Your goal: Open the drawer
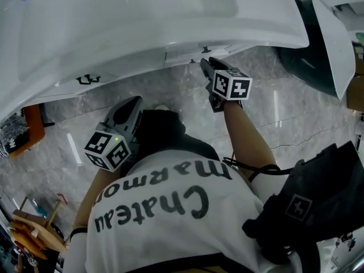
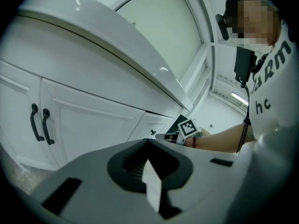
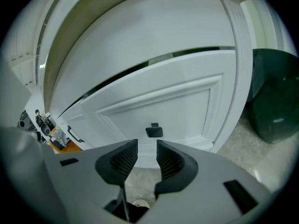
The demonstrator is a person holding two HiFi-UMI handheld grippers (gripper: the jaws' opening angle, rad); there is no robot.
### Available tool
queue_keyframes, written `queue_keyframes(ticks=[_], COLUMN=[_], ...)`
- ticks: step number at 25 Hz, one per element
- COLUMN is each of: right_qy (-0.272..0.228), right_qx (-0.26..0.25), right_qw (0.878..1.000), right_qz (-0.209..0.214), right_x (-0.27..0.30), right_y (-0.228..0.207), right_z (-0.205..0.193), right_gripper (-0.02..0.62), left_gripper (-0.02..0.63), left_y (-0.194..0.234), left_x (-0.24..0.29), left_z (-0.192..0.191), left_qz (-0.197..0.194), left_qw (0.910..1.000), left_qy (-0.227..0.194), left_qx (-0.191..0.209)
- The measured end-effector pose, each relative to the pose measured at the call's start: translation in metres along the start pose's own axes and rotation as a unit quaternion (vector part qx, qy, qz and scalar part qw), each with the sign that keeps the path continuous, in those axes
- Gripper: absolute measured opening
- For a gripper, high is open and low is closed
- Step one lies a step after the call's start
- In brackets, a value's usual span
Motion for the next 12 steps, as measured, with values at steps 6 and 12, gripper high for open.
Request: queue_keyframes(ticks=[6,12], right_qy=[-0.012,-0.034], right_qx=[0.017,0.019], right_qw=[1.000,0.999], right_qz=[-0.011,-0.006], right_x=[0.018,0.026], right_y=[-0.007,-0.007], right_z=[0.007,0.023], right_gripper=[0.169,0.169], left_gripper=[-0.008,-0.008], left_y=[0.006,0.011], left_x=[0.006,0.010], left_z=[0.000,0.003], left_qz=[-0.008,-0.012], left_qw=[0.9999,0.9998], left_qy=[-0.007,-0.014], left_qx=[0.006,0.001])
Point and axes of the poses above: the fingertips, and each gripper's own axes: x forward along the fingers, y to its left, z out of its top, the point moved 2 cm from there along -x, backward along the fingers, and after that the axes turned 3 degrees about -z, right-handed, at the moved point
